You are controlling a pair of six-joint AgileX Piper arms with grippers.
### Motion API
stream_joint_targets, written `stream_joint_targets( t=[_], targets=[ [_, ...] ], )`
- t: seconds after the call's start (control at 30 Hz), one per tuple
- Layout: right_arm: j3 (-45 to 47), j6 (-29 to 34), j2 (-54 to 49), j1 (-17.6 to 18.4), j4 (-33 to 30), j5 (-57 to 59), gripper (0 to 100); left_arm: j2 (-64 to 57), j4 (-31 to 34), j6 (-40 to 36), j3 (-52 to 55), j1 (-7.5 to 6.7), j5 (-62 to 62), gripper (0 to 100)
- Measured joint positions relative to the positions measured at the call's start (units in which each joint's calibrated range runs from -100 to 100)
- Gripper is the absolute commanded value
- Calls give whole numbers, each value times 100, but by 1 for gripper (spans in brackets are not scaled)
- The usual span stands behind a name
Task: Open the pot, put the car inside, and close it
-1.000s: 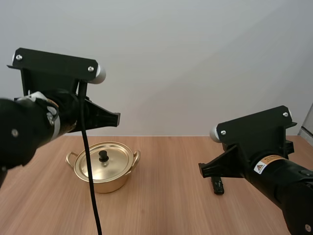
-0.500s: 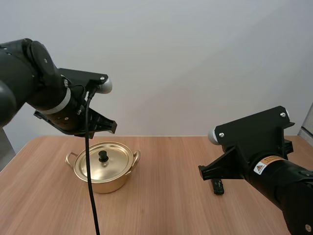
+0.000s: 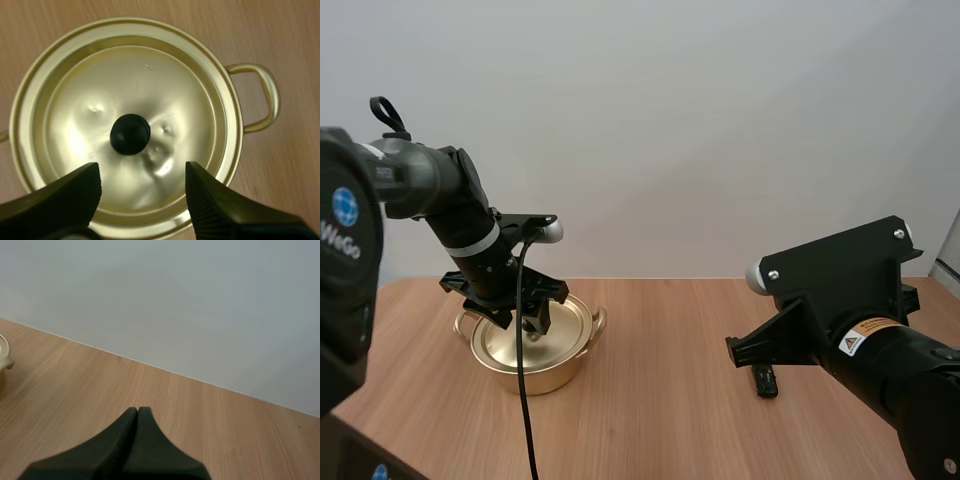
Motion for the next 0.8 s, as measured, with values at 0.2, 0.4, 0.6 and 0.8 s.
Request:
stream_joint_targets(
  t=[0.2,0.4,0.6,0.8],
  targets=[
    [0,0,0,0,0,19,0,304,-287,149,-151,0,-396,84],
    [0,-62,0,-21,15,73,0,304,-229,149,-341,0,-495,84],
    [0,-62,0,-48,15,73,0,304,-63,149,-341,0,-514,84],
    [0,-62,0,-64,15,73,0,304,155,121,-341,0,-632,84]
  ],
)
